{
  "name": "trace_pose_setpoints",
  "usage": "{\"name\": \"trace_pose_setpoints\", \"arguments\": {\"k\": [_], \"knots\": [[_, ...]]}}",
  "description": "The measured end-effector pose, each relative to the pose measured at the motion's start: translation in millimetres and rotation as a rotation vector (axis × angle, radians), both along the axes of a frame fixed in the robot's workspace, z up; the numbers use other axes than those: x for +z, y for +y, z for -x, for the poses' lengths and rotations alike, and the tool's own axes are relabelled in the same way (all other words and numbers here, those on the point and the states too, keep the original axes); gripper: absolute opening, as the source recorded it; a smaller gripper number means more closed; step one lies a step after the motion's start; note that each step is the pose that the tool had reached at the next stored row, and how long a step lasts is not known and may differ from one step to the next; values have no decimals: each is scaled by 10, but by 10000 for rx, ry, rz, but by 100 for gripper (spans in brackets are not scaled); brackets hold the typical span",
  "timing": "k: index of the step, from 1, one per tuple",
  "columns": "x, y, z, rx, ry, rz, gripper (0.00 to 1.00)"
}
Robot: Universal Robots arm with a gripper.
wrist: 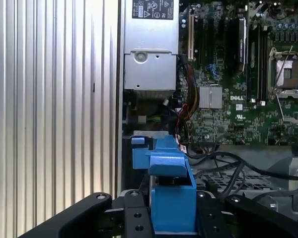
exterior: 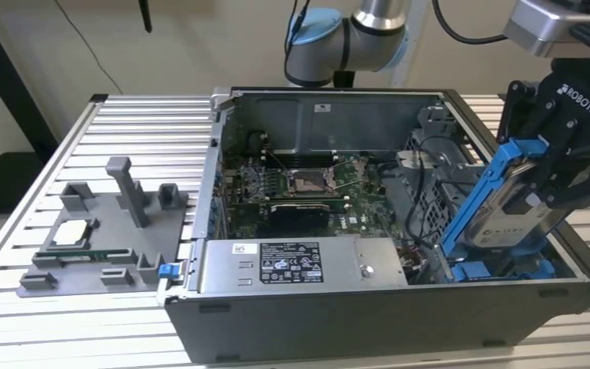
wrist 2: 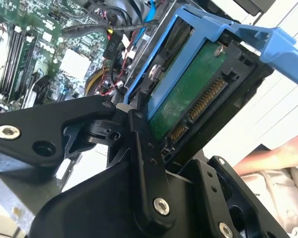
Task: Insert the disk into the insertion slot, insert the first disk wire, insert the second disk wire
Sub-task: 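Insert the disk into the insertion slot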
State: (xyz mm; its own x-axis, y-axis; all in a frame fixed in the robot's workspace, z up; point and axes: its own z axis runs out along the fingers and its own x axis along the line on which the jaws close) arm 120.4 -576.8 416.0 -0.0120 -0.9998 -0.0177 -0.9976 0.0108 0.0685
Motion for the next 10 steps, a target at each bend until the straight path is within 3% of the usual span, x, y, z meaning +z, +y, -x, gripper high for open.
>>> {"name": "trace_pose_setpoints", "arguments": {"k": [10], "knots": [[-148,10,-45,-3,13,-18,0]]}}
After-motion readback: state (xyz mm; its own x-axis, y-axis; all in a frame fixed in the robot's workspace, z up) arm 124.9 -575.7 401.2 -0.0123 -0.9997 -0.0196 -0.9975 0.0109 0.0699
